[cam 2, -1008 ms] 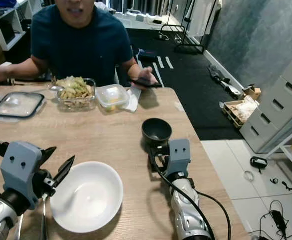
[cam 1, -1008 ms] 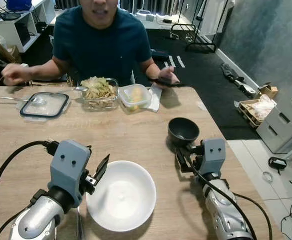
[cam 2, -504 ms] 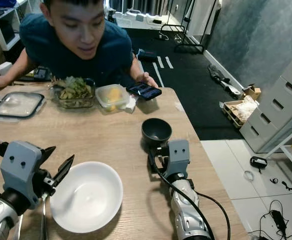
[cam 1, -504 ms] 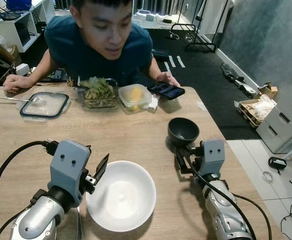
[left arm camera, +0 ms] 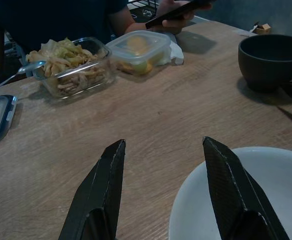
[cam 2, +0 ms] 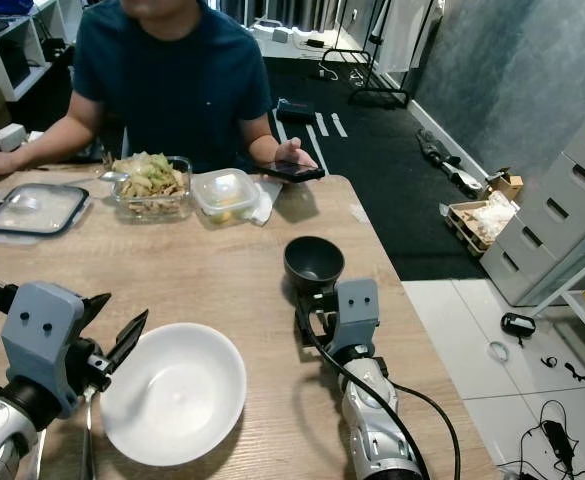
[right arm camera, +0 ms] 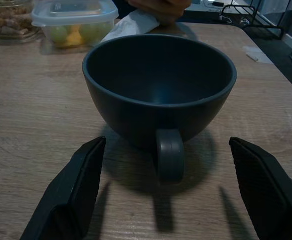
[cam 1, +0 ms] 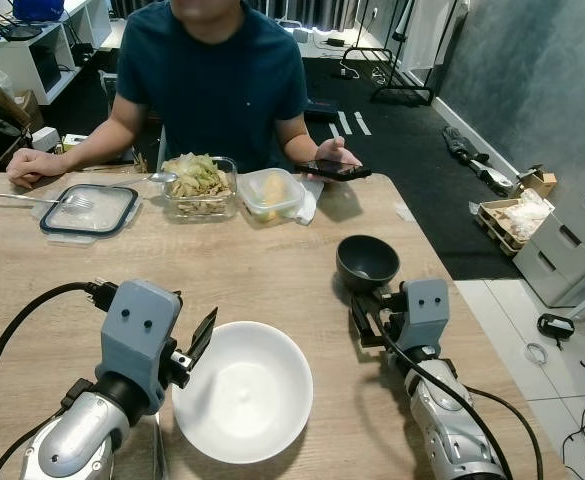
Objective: Setting the table
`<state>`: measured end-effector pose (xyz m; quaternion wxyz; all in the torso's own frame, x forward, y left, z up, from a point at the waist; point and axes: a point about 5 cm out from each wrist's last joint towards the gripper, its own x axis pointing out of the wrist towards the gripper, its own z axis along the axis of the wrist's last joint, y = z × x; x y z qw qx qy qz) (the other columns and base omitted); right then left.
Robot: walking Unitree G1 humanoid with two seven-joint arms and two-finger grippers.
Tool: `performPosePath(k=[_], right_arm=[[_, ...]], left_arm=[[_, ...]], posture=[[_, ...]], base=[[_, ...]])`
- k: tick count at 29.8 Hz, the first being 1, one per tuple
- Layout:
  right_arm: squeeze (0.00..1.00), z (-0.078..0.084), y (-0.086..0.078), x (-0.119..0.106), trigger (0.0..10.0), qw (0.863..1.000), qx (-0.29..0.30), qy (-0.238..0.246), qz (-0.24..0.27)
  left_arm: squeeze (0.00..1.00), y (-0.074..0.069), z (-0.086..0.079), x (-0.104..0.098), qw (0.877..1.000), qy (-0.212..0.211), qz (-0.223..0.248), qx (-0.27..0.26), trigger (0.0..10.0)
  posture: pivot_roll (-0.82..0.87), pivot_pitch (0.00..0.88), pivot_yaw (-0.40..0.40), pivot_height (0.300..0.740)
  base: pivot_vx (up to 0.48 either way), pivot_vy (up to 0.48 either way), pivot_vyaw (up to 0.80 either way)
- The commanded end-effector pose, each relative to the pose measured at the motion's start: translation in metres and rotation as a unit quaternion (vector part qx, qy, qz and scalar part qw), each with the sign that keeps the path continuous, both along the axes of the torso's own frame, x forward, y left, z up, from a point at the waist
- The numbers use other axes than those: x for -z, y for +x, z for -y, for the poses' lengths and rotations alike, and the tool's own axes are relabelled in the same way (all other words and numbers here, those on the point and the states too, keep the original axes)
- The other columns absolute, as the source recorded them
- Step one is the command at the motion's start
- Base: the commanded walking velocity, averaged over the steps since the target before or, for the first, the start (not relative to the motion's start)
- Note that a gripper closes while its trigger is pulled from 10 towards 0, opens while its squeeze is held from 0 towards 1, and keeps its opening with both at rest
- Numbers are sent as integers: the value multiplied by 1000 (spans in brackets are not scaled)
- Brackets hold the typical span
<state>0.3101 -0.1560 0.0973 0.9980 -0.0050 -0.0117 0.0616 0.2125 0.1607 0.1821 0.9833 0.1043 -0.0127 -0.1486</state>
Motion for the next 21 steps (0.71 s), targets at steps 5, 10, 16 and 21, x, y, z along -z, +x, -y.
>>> performPosePath(k=[5, 10, 16, 21], right_arm=[[0, 2, 1, 2, 10000, 1000, 2, 4, -5], [0, 2, 3, -1, 10000, 1000, 2, 13, -2], [0, 1, 6, -5, 10000, 1000, 1, 16, 3], [0, 1, 7, -5, 10000, 1000, 1, 16, 3]], left_arm=[[0, 1, 2, 4, 1000, 2, -7, 1, 10000], [0, 1, 1, 5, 1000, 1, -7, -1, 10000], [0, 5, 2, 4, 1000, -2, -3, -6, 10000], [0, 5, 2, 4, 1000, -2, -2, -6, 10000]], posture=[[193, 0, -1, 740], [191, 0, 1, 740], [192, 0, -5, 740], [192, 0, -4, 740]], base=[[0, 0, 0], [0, 0, 0], [0, 0, 0], [0, 0, 0]])
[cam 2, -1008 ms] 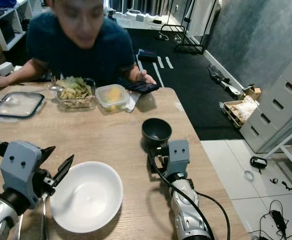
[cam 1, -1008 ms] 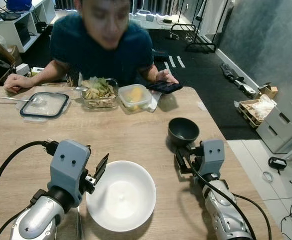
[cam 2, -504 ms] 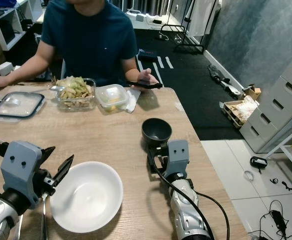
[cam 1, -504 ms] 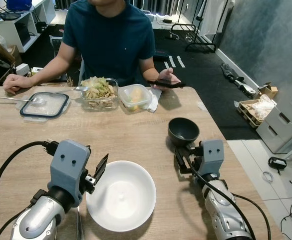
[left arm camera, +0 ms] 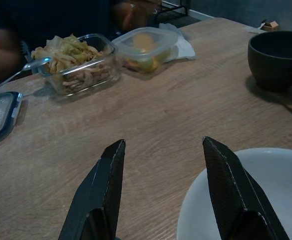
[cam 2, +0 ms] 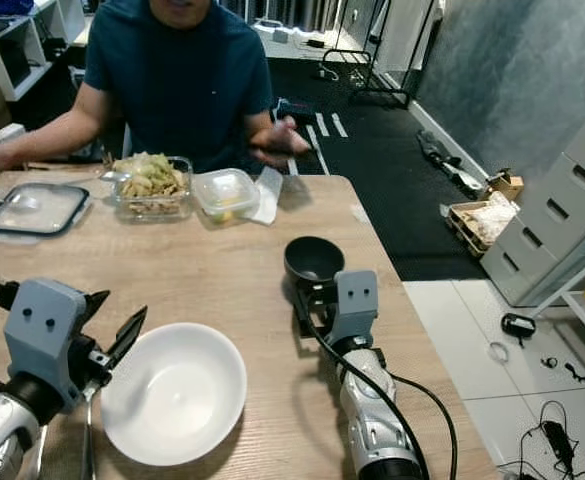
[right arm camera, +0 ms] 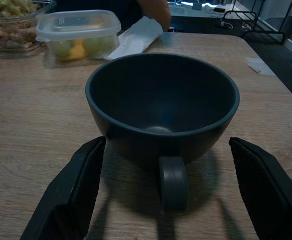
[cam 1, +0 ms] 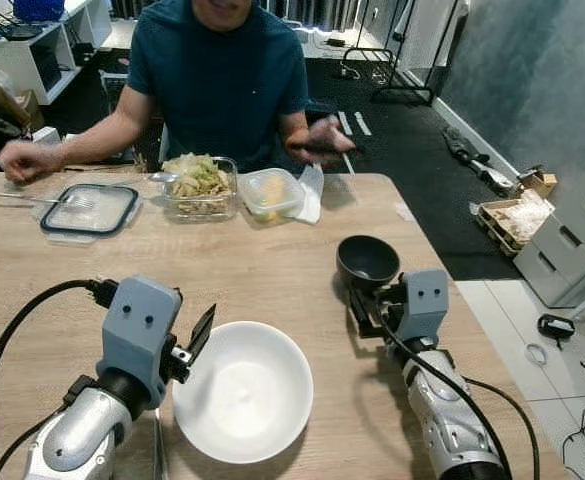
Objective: Setting the table
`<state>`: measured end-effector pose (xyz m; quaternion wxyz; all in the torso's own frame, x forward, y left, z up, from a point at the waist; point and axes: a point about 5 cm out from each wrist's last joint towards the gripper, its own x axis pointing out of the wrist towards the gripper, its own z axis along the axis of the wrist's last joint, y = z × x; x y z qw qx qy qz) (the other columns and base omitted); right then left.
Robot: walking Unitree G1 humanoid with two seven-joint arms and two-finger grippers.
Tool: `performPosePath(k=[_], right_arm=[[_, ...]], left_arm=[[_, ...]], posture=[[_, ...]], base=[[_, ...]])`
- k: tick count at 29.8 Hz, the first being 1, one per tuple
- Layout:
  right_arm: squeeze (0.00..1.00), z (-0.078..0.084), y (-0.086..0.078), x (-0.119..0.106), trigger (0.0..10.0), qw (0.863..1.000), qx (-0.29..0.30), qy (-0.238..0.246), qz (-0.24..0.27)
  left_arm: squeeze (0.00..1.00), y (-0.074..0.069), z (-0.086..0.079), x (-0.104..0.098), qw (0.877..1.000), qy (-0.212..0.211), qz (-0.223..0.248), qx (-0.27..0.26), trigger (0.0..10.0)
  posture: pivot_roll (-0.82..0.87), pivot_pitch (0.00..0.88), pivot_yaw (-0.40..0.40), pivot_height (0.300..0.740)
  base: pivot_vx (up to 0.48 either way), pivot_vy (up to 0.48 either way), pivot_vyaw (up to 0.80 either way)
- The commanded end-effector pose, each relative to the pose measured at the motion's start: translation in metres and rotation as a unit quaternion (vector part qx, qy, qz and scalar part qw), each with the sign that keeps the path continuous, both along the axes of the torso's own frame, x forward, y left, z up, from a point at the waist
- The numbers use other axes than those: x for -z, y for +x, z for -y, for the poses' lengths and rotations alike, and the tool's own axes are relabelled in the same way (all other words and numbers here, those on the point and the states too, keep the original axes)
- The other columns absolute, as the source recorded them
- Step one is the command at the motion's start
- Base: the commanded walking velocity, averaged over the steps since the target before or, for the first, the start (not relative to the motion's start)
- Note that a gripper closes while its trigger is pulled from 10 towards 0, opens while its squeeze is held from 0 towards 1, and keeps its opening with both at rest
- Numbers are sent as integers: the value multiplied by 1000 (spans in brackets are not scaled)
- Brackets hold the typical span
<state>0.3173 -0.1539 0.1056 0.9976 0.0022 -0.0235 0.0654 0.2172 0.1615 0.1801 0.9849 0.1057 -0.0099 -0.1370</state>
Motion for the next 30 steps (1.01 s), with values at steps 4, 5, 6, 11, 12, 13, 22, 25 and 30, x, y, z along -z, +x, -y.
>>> performPosePath(k=[4, 5, 6, 11, 12, 13, 22, 25, 30], right_arm=[[0, 3, -1, 5, 10000, 1000, 5, 8, -10], [0, 3, -1, 5, 10000, 1000, 5, 8, -10], [0, 3, -1, 6, 10000, 1000, 5, 7, -12], [0, 6, -1, 8, 10000, 1000, 8, 4, -18], [0, 6, -1, 8, 10000, 1000, 8, 4, -18], [0, 7, -1, 9, 10000, 1000, 9, 3, -20], [0, 9, -1, 11, 10000, 1000, 9, 1, -26], [0, 8, -1, 12, 10000, 1000, 8, 2, -27], [0, 8, -1, 12, 9490, 1000, 9, 3, -27]], left_arm=[[0, 0, 3, 2, 1000, -4, -1, 6, 10000], [0, 0, 3, 2, 1000, -4, -1, 6, 10000], [0, 0, 2, 2, 1000, -3, 0, 5, 10000], [0, 0, 2, 2, 1000, -2, -1, 4, 10000], [0, 0, 2, 2, 1000, -2, -1, 4, 10000], [0, 0, 2, 2, 1000, -3, -1, 4, 10000], [0, 0, 2, 2, 1000, -4, -2, 4, 10000], [0, 0, 2, 2, 1000, -4, -2, 4, 10000], [0, -1, 2, 3, 1000, -3, -3, 4, 10000]], posture=[[192, 0, -4, 740], [192, 0, -4, 740], [193, 0, -3, 740], [193, 0, -3, 740], [193, 0, -3, 740], [193, 0, -3, 740], [193, 0, -3, 740], [196, 0, -2, 740], [196, 0, -2, 740]], base=[[0, 0, 0], [0, 0, 0], [0, 0, 0], [0, 0, 0], [0, 0, 0], [0, 0, 0], [0, 0, 0], [0, 0, 0], [0, 0, 0]])
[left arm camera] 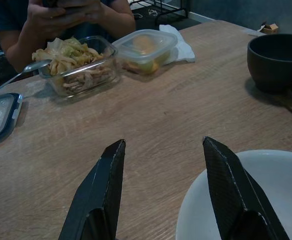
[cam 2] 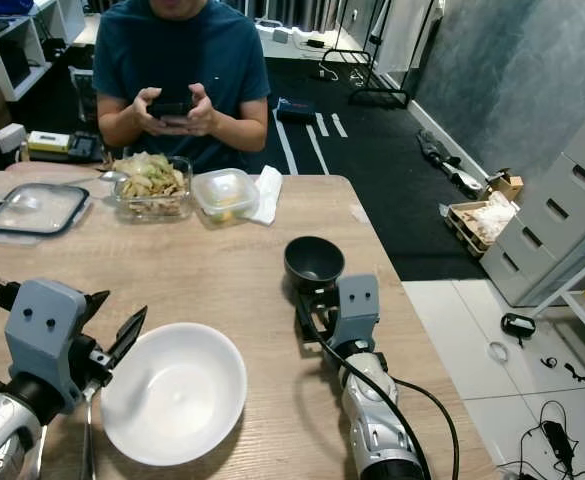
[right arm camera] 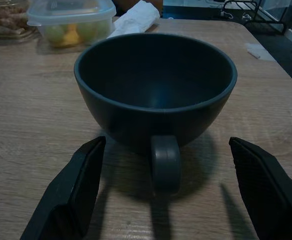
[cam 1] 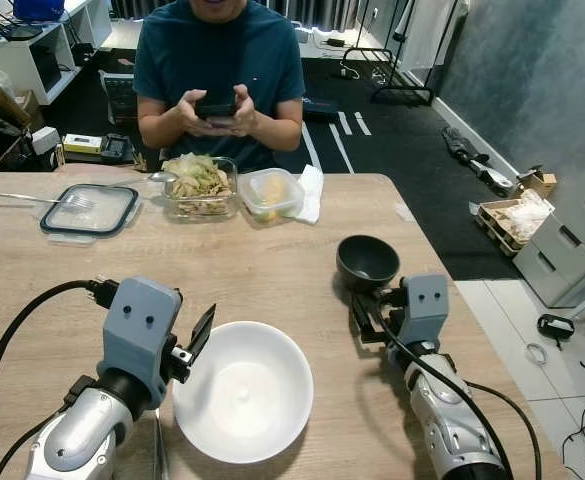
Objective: Setting the table
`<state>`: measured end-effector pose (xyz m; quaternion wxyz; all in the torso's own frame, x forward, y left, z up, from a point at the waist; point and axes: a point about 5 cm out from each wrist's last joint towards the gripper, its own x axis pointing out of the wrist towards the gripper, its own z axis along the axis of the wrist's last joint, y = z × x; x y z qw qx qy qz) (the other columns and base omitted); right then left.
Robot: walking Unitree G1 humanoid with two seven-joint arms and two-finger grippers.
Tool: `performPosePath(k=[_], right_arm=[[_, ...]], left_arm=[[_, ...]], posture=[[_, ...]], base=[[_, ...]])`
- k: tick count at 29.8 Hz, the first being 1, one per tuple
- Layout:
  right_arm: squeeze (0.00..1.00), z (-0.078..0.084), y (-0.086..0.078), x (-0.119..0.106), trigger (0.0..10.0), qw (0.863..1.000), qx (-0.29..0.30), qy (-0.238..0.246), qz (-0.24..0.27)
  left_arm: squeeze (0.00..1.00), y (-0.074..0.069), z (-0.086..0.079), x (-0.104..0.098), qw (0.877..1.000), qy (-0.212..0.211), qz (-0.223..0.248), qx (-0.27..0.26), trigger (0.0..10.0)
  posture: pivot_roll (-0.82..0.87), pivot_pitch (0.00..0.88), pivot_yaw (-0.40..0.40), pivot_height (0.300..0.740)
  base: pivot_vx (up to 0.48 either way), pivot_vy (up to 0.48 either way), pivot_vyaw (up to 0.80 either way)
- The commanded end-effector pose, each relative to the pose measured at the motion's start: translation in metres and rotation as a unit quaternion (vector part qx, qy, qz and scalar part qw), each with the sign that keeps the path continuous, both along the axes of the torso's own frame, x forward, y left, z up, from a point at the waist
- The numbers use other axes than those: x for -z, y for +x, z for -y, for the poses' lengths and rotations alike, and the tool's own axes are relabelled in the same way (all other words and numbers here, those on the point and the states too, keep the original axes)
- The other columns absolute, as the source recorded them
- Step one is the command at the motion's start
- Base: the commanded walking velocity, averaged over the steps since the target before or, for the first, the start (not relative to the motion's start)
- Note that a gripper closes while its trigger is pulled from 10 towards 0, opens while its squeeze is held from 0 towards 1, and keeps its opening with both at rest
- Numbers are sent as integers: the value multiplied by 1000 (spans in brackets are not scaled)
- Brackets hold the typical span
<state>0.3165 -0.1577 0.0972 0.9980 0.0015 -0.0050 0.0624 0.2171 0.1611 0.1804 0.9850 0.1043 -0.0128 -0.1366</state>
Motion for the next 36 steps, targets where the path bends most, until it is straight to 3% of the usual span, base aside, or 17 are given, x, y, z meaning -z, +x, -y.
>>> performPosePath(k=[1, 3, 4, 18, 25, 29, 36], right_arm=[[0, 4, -1, 3, 9216, 1000, 6, 5, -8], [0, 4, 0, 3, 9216, 1000, 6, 5, -7], [0, 5, -1, 2, 10000, 1000, 5, 5, -7], [0, 22, -22, -3, 10000, 1000, 11, 3, 4], [0, 13, -23, -1, 10000, 1000, 7, 16, 0], [0, 0, -18, -1, 10000, 1000, -4, 23, -4], [0, -4, -15, -2, 10000, 1000, -3, 26, -3]], left_arm=[[0, -1, 1, 3, 1000, -2, -6, 4, 10000], [0, -1, 2, 3, 1000, -2, -6, 4, 10000], [0, -1, 2, 3, 1000, -2, -7, 4, 10000], [0, -1, 1, 4, 1000, -1, -10, 8, 10000], [0, 2, 3, 3, 1000, 0, -7, 13, 10000], [0, 4, 3, 2, 1000, 0, -3, 9, 10000], [0, 1, 3, 2, 1000, 0, -5, 12, 10000]], posture=[[196, 0, -2, 740], [196, 0, -2, 740], [196, 0, -2, 740], [177, 0, 4, 740], [183, 0, 4, 740], [194, 0, 1, 740], [197, 0, 0, 740]], base=[[0, 0, 0], [0, 0, 0], [0, 0, 0], [0, 0, 0], [0, 0, 0], [0, 0, 0], [0, 0, 0]])
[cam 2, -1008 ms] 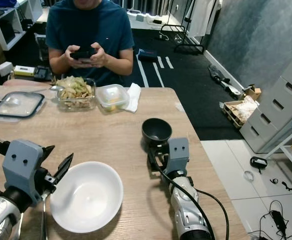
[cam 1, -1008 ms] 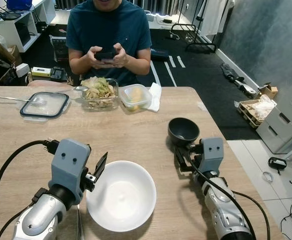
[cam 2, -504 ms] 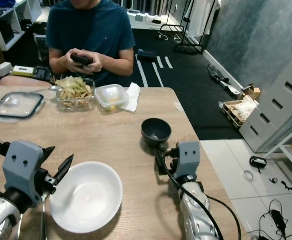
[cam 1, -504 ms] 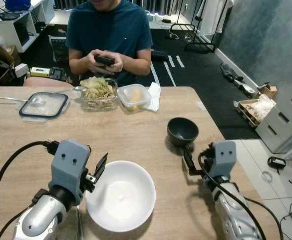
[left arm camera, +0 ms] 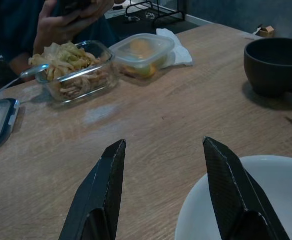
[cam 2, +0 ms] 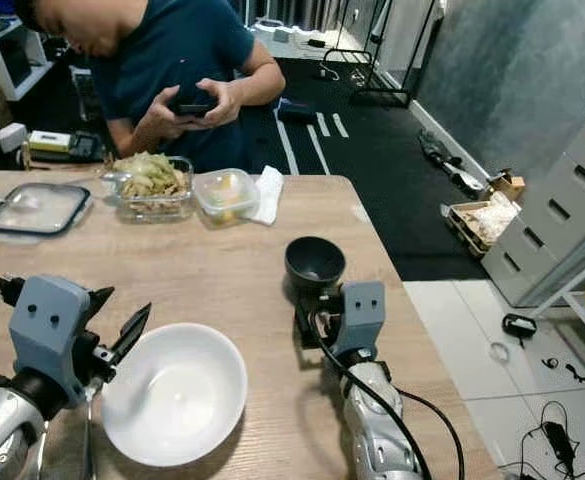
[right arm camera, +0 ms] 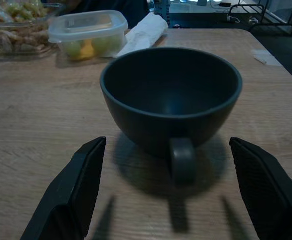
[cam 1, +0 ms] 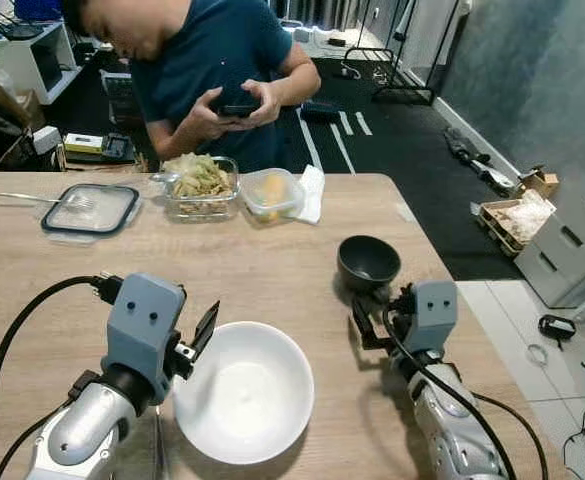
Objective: Setting the table
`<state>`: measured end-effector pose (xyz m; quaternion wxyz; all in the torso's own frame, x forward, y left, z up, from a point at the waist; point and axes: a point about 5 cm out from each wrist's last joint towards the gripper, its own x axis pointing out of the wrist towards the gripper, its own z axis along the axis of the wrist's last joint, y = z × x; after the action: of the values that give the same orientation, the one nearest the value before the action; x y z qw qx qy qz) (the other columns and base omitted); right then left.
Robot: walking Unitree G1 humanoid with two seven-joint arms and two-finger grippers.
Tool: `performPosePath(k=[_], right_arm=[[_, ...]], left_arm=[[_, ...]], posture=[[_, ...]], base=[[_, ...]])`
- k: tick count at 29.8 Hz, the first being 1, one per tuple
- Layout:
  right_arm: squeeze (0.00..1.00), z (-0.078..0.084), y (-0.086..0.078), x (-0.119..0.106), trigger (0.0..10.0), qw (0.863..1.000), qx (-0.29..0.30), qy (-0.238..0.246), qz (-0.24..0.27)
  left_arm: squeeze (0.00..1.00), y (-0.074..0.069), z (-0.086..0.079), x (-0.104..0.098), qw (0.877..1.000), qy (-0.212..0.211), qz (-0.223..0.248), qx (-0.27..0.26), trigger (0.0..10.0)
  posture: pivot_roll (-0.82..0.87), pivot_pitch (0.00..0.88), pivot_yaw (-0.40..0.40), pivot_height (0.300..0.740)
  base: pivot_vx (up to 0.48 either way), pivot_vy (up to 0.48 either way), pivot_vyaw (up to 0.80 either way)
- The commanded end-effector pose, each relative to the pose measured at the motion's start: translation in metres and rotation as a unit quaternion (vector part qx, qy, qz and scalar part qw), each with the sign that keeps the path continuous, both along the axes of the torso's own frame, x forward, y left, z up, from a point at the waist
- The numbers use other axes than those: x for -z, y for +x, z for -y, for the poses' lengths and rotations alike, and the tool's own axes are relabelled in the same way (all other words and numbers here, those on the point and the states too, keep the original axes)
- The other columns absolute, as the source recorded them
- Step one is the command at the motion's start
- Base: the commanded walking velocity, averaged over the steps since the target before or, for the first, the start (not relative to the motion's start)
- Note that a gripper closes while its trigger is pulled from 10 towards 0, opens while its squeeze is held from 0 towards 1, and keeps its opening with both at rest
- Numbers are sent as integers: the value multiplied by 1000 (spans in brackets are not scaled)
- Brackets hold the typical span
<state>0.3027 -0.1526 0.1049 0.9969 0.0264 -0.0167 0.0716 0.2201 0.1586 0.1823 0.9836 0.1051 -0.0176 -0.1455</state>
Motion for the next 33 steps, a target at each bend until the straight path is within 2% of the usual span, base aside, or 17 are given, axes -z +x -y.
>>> performPosePath(k=[1, 5, 10, 11, 13, 15, 16, 18, 19, 21, 23, 27, 33], right_arm=[[0, 1, -1, 6, 10000, 1000, 6, 1, -14], [0, 1, 0, 4, 10000, 1000, 7, 3, -11], [0, -1, 2, 3, 10000, 1000, 6, 4, -9], [0, -1, 3, 3, 10000, 1000, 5, 5, -8], [0, -3, 5, 2, 10000, 1000, 2, 6, -7], [0, -3, 6, 2, 10000, 1000, 2, 7, -6], [0, -4, 7, 2, 10000, 1000, 1, 7, -6], [0, -5, 8, 1, 10000, 1000, 1, 8, -5], [0, -5, 8, 1, 10000, 1000, 1, 8, -5], [0, -5, 8, 1, 10000, 1000, -1, 8, -5], [0, -5, 8, 1, 10000, 1000, -1, 7, -5], [0, -5, 9, 1, 10000, 1000, -2, 5, -5], [0, -5, 11, 1, 10000, 1000, -2, 5, -4]], left_arm=[[0, -2, 0, 4, 1000, -1, -9, 2, 10000], [0, -8, -3, 4, 1000, -1, -11, 4, 10000], [0, -20, 0, 6, 999, 8, -11, 41, 10000], [0, -21, -1, 4, 999, 21, -1, 45, 10000], [0, -15, -3, -4, 994, 85, 53, 34, 10000], [0, -11, -4, -7, 994, 86, 65, 26, 10000], [0, -9, -3, -9, 994, 85, 68, 25, 10000], [0, -9, 2, -5, 997, 48, 40, 47, 10000], [0, -9, 2, -5, 997, 48, 40, 47, 10000], [0, -13, 8, 0, 997, 3, 0, 82, 10000], [0, -16, 9, 0, 995, -8, -12, 100, 10000], [0, -23, 4, -4, 992, -1, -16, 127, 10000], [0, -24, -3, -6, 993, 8, -13, 116, 10000]], posture=[[197, 0, 0, 740], [197, 0, 0, 740], [198, 0, -3, 740], [198, 0, -3, 740], [206, 0, -6, 740], [204, 0, -5, 740], [203, 0, -5, 740], [203, 0, -5, 740], [203, 0, -5, 740], [201, 0, -5, 740], [200, 0, -5, 740], [202, 0, -4, 740], [213, 0, -5, 740]], base=[[0, 0, 0], [0, 0, 0], [0, 0, 0], [0, 0, 0], [0, 0, 0], [0, 0, 0], [0, 0, 0], [0, 0, 0], [0, 0, 0], [0, 0, 0], [0, 0, 0], [0, 0, 0], [0, 0, 0]])
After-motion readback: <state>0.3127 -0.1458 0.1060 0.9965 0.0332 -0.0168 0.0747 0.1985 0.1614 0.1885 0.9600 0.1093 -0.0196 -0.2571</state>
